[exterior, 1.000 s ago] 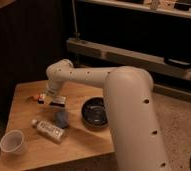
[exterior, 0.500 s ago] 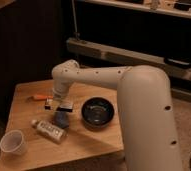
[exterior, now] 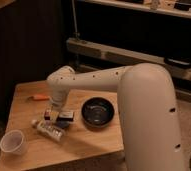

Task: Place the eraser on the white sponge

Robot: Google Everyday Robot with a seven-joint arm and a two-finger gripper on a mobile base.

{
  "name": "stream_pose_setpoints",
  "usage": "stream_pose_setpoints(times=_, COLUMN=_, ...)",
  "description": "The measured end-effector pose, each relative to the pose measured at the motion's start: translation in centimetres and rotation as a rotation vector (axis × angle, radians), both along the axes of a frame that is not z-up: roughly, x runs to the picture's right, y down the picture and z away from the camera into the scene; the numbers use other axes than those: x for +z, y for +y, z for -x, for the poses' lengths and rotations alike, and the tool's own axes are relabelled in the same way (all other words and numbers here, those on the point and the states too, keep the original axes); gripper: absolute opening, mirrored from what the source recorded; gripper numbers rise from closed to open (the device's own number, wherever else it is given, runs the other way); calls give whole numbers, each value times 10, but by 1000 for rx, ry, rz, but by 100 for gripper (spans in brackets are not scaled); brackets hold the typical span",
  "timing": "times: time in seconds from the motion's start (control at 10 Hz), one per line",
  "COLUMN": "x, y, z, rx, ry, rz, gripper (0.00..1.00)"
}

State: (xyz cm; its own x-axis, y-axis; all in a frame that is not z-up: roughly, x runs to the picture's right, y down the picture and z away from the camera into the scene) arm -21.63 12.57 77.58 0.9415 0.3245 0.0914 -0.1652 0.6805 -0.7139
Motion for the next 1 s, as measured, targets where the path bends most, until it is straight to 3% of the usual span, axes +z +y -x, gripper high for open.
stream_pose_setpoints(times=1.0, x=24, y=16, z=8, rx=25, ry=108, rz=24, gripper=0)
